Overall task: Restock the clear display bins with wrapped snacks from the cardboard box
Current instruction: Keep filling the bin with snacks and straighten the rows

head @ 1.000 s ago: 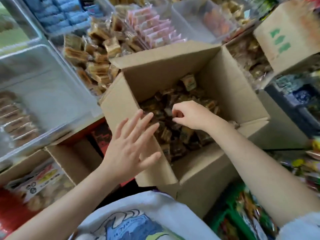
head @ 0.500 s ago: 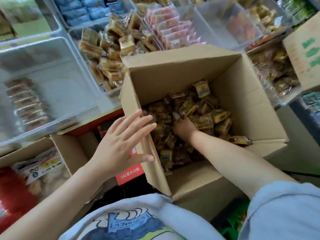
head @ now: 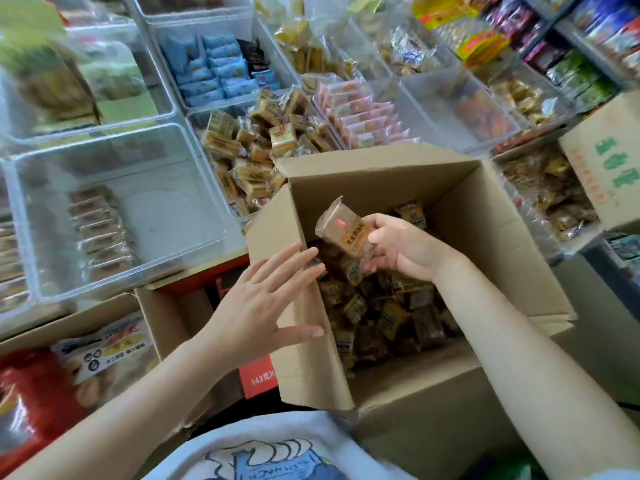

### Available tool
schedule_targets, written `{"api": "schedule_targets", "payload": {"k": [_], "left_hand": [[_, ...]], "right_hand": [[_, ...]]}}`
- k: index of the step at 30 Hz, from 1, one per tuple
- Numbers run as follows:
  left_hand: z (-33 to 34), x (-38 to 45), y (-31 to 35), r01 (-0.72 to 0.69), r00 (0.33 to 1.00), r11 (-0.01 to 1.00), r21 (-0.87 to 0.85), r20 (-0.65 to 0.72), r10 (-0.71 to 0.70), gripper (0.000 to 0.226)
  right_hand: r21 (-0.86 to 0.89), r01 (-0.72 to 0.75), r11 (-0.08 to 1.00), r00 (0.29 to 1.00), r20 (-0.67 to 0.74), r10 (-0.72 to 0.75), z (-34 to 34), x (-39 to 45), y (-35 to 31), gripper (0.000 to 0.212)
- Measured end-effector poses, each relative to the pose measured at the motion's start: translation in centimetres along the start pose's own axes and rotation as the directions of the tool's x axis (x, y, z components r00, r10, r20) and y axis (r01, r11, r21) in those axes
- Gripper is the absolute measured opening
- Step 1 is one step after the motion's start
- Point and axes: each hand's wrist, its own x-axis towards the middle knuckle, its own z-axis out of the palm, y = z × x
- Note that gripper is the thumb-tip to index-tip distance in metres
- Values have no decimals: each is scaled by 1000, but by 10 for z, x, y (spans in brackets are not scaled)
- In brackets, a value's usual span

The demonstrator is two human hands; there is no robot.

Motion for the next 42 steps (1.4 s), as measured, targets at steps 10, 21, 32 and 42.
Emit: {"api": "schedule_targets", "payload": {"k": [10, 21, 32, 42], "left_hand": [[-27, -86, -107, 631, 776, 772, 70, -56, -629, 66], [-24, -178, -144, 768, 609, 607, 204, 59, -791, 70], [-21, -180, -150, 816, 560, 565, 120, 74, -825, 78], [-16, -180, -148, 827, 551, 553, 97, 49, -833, 77]], "right_hand": [[127, 117, 985, 956, 253, -146, 126, 48, -65, 40], [-802, 161, 575, 987, 133, -91, 252, 214, -48, 36], [-983, 94, 156, 988, 112, 110, 292, 318, 21, 43], [-984, 9, 178, 991, 32, 128, 306, 330, 27, 50]]}}
